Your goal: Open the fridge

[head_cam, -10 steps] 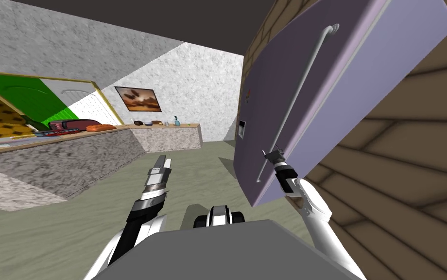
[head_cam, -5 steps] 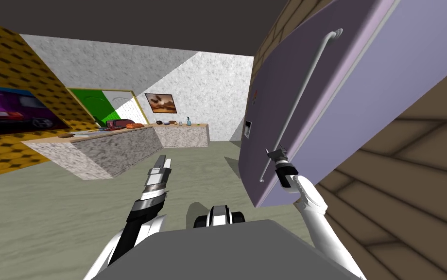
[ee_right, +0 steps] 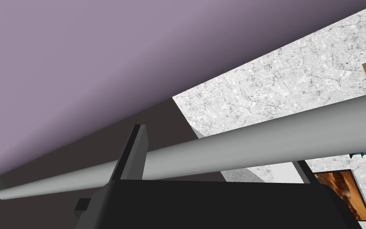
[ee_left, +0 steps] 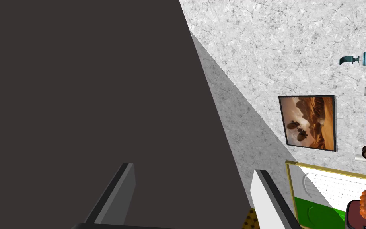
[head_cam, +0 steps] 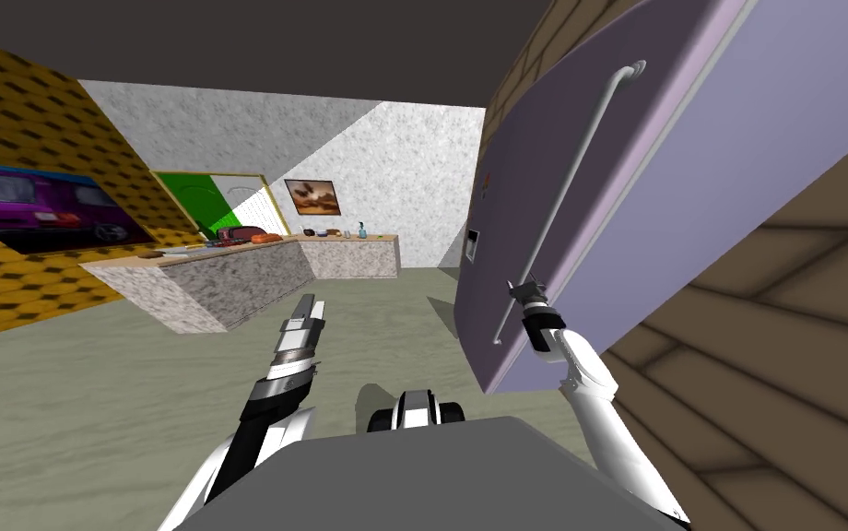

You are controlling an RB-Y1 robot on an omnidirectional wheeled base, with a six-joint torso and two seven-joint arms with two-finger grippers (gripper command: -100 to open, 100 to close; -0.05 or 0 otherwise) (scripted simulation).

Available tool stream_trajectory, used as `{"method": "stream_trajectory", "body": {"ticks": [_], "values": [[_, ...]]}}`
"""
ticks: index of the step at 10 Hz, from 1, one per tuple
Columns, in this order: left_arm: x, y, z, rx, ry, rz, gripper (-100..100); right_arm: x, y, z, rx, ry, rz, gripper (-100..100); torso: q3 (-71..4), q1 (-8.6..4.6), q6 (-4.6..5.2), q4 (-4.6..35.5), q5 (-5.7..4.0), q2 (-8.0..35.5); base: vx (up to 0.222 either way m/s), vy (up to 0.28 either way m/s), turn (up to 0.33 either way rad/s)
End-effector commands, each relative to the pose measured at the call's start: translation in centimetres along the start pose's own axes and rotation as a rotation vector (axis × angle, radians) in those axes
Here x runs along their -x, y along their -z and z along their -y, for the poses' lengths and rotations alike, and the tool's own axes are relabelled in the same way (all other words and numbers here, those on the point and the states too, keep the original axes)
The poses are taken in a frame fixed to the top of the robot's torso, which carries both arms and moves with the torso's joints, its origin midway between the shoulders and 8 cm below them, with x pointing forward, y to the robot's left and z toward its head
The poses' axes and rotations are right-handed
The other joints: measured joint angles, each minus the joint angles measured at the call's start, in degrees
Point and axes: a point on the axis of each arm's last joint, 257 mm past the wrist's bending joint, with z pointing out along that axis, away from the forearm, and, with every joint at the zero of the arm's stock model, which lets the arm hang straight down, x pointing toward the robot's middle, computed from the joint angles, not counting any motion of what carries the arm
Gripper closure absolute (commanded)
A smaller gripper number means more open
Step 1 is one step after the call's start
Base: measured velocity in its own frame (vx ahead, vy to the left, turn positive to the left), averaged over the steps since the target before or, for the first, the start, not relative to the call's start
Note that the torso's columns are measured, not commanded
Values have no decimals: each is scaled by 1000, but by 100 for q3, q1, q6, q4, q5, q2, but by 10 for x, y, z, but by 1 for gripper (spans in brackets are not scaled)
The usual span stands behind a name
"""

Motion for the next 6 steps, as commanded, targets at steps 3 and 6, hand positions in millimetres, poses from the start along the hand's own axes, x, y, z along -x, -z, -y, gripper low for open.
{"method": "stream_trajectory", "body": {"ticks": [3, 6], "values": [[0, 0, 0, 0, 0, 0, 0, 33, 20, -16, 59, -24, 96, 100, 8, -26, 9, -2, -3, 10, 141, 28, -272], [0, 0, 0, 0, 0, 0, 0, 53, 36, -30, 102, -50, 156, 100, 34, -8, 25, -16, -19, 37, 116, 34, -256]]}}
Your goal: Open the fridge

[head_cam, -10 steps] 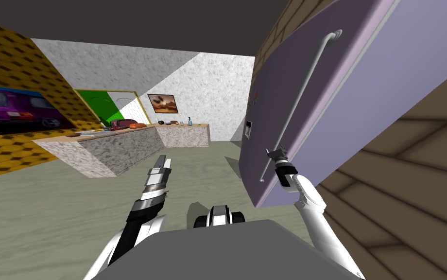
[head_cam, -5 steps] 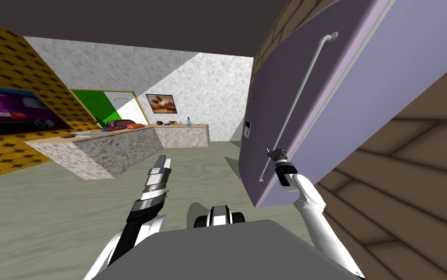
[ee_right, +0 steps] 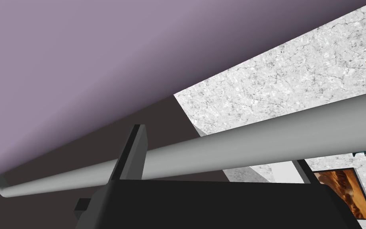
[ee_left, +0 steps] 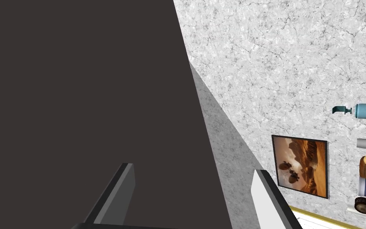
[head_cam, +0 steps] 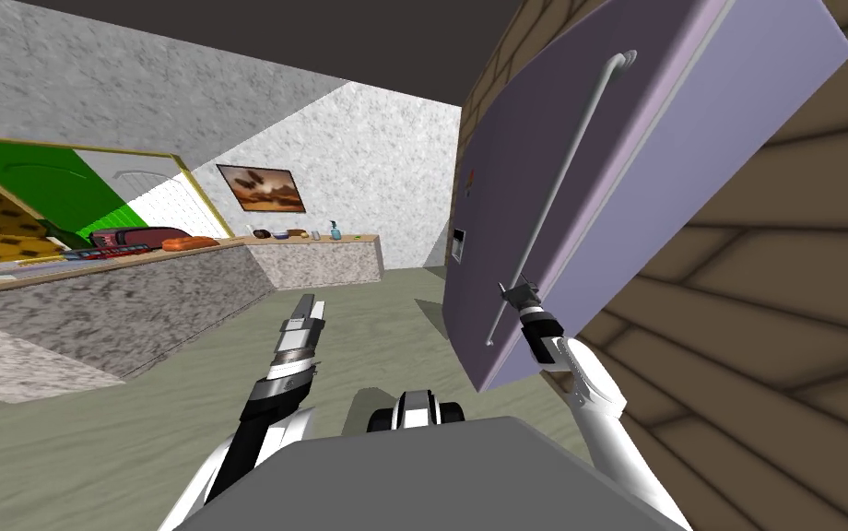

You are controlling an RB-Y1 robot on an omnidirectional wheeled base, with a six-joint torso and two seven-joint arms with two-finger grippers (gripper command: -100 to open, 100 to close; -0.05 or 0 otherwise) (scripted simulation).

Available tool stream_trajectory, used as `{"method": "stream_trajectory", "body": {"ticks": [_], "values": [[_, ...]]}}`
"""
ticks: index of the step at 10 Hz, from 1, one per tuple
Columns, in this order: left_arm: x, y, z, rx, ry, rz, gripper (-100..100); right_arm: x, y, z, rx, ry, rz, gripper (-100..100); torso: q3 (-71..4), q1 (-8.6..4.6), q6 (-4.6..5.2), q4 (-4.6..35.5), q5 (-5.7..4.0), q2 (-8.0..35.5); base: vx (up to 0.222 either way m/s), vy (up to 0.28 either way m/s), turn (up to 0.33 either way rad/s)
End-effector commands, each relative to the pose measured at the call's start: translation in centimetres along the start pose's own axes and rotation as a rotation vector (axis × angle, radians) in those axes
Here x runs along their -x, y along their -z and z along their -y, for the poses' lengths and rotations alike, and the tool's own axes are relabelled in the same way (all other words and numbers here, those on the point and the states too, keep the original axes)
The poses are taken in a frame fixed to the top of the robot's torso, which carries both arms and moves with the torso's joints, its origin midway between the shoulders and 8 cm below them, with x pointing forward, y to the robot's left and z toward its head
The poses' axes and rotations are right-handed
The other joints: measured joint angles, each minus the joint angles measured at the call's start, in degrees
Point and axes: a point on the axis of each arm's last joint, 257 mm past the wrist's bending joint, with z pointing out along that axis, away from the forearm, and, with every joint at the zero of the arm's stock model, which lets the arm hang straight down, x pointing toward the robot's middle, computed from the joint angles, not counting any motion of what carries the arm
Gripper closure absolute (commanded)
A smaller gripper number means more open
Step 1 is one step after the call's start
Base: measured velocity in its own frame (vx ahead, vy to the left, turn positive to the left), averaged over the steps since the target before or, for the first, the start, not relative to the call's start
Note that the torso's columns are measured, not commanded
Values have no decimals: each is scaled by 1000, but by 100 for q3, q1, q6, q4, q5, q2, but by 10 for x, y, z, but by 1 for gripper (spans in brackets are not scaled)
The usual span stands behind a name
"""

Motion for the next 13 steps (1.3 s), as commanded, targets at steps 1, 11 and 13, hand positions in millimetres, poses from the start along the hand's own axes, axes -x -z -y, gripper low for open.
{"method": "stream_trajectory", "body": {"ticks": [1, 11, 13], "values": [[0, 0, 0, 0, 0, 0, 0, 15, 13, -14, 43, 2, 47, 100, 6, -1, 5, -3, -5, 4, 134, 42, -242], [0, 0, 0, 0, 0, 0, 0, -43, -8, 54, -228, 136, -212, 100, -63, 28, -67, 27, 57, -60, -36, 115, 169], [0, 0, 0, 0, 0, 0, 0, -46, -7, 56, -234, 135, -222, 100, -73, 50, -75, 29, 70, -70, -15, 67, 64]]}}
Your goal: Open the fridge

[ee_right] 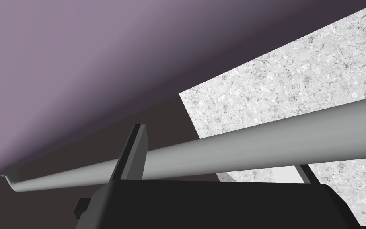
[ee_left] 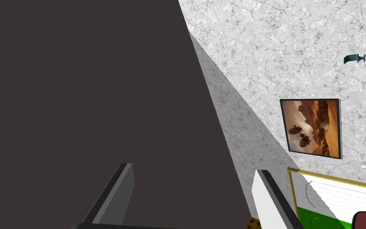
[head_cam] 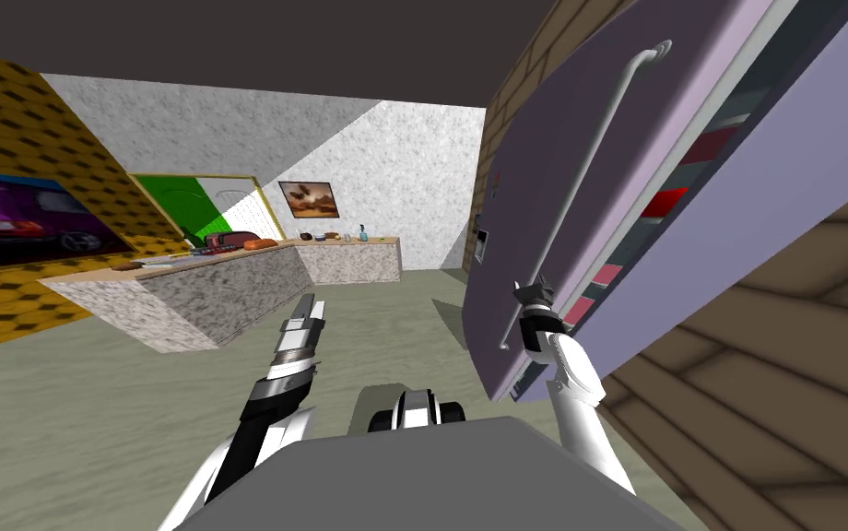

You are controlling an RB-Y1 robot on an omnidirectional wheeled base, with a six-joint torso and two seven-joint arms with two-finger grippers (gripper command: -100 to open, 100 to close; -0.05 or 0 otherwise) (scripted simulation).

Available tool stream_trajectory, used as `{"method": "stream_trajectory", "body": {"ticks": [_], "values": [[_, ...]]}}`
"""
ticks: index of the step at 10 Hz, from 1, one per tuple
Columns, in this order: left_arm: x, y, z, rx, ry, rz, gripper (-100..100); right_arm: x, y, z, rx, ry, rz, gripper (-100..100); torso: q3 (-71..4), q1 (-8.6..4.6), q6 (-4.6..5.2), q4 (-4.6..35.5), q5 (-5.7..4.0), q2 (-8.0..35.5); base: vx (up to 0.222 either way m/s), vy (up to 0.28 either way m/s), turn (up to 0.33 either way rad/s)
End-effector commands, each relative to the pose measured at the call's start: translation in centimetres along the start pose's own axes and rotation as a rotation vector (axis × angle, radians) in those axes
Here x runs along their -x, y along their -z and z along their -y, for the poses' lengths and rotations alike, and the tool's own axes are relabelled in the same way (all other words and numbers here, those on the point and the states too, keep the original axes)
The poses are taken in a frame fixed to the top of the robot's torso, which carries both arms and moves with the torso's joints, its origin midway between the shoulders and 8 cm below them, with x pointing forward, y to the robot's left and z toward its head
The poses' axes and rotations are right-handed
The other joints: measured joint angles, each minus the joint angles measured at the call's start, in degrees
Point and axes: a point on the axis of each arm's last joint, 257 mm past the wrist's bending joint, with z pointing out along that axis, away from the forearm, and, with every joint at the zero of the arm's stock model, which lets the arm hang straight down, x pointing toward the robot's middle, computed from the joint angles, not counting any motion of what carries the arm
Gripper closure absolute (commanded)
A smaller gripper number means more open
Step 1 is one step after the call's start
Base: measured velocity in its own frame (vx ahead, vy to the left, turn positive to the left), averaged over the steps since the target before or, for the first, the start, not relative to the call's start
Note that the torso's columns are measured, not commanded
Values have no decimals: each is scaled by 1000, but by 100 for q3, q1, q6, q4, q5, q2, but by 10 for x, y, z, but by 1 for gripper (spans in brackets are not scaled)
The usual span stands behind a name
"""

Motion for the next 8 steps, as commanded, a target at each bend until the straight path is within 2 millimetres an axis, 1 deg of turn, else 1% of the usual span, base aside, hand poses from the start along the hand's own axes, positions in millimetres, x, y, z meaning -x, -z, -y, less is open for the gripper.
{"method": "stream_trajectory", "body": {"ticks": [1, 2, 3, 4, 5, 6, 7, 8], "values": [[0, 0, 0, 0, 0, 0, 0, -14, -9, 14, -61, 45, -65, 100, 5, -22, 9, 7, -4, 8, -17, 111, 185], [0, 0, 0, 0, 0, 0, 0, -10, -11, 16, -66, 40, -59, 100, 8, -3, -10, -3, -9, 5, -26, 104, 213], [0, 0, 0, 0, 0, 0, 0, -9, -12, 16, -68, 39, -58, 100, 4, -5, -13, -8, -11, 1, -13, 46, 44], [0, 0, 0, 0, 0, 0, 0, -23, -15, 23, -107, 65, -123, 100, 1, -29, 0, -3, -11, 1, -22, 106, 242], [0, 0, 0, 0, 0, 0, 0, -23, -15, 23, -107, 65, -124, 100, -6, -18, -18, -6, -11, -9, -17, 105, 171], [0, 0, 0, 0, 0, 0, 0, -42, -12, 28, -136, 91, -199, 100, -4, -17, -4, -5, -9, -5, -31, 135, 315], [0, 0, 0, 0, 0, 0, 0, -37, -16, 30, -143, 89, -192, 100, 3, -11, -10, -16, -24, 2, -20, 123, 182], [0, 0, 0, 0, 0, 0, 0, -53, -14, 34, -170, 117, -265, 100, 9, -26, 11, -15, -26, 12, -5, 143, 347]]}}
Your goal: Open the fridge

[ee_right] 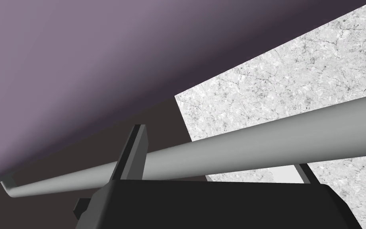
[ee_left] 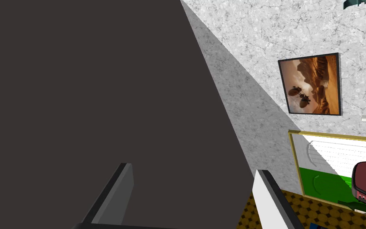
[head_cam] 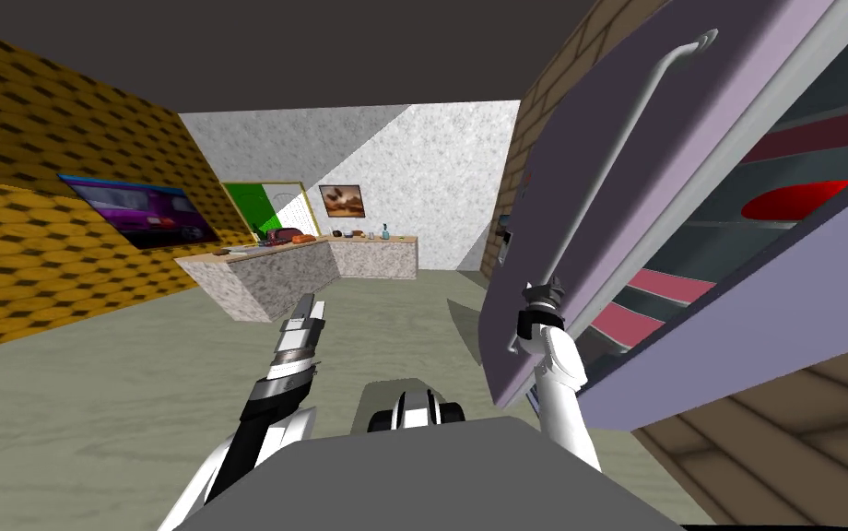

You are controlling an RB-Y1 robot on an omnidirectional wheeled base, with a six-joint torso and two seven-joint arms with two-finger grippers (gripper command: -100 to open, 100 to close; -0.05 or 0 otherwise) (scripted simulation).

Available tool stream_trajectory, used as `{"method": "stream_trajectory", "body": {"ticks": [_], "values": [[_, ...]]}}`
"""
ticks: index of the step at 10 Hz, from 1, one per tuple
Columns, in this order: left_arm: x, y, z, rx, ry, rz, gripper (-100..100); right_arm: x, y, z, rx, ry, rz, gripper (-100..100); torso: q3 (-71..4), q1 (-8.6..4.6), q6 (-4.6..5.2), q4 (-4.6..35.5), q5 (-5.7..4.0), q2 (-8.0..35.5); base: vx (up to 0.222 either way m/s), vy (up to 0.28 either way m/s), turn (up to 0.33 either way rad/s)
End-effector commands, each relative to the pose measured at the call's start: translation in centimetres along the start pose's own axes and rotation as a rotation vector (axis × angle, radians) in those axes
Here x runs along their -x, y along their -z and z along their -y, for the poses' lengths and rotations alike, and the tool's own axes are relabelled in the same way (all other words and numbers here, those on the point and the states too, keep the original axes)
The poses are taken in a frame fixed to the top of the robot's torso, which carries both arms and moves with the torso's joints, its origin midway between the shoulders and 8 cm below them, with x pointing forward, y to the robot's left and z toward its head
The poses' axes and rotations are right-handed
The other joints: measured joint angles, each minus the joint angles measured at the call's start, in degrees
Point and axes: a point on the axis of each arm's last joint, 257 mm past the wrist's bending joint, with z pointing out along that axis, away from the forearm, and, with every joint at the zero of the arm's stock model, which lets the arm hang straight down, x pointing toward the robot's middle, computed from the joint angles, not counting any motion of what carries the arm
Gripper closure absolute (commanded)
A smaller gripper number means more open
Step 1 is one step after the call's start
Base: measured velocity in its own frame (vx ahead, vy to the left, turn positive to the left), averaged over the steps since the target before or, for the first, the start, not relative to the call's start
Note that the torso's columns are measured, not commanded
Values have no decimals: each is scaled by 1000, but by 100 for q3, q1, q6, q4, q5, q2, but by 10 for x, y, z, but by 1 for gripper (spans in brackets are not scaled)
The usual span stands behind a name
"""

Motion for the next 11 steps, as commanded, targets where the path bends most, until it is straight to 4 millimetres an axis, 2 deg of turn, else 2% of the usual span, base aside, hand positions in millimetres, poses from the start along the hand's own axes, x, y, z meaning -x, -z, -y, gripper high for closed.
{"method": "stream_trajectory", "body": {"ticks": [1, 2, 4, 11], "values": [[0, 0, 0, 0, 0, 0, 0, -5, -7, 7, -44, 31, -59, 100, 3, 3, -11, -10, -13, -1, 5, 114, 156], [0, 0, 0, 0, 0, 0, 0, -15, -8, 9, -65, 55, -116, 100, 13, -13, 23, -4, -13, 18, 21, 127, 194], [0, 0, 0, 0, 0, 0, 0, -16, -8, 10, -67, 41, -114, 100, 41, -8, 30, -10, -31, 53, 8, 68, 120], [0, 0, 0, 0, 0, 0, 0, -48, 16, 38, -167, 122, -281, 100, 11, -63, 25, -8, -32, 13, 111, 30, 125]]}}
